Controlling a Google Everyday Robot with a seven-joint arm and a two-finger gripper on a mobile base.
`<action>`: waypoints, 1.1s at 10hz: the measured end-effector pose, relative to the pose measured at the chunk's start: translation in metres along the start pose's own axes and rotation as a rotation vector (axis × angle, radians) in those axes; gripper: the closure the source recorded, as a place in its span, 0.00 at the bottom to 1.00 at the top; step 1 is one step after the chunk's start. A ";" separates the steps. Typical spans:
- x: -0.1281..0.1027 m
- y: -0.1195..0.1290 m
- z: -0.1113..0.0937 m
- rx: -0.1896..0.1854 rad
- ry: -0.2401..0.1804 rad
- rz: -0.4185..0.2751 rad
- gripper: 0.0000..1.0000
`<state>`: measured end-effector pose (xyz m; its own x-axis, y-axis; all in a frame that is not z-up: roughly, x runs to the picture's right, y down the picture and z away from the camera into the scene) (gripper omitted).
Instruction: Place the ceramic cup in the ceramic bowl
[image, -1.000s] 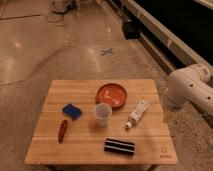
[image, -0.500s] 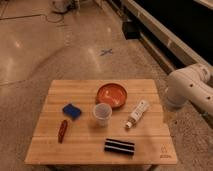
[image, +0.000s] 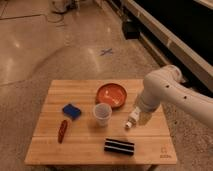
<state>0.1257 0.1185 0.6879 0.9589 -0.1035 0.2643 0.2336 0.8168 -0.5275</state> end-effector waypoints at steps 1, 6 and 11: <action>-0.017 -0.006 0.010 -0.007 -0.019 -0.033 0.35; -0.065 -0.036 0.056 -0.038 -0.059 -0.124 0.35; -0.091 -0.049 0.075 -0.039 -0.074 -0.178 0.35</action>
<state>0.0147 0.1307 0.7497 0.8877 -0.2010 0.4143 0.4058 0.7667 -0.4974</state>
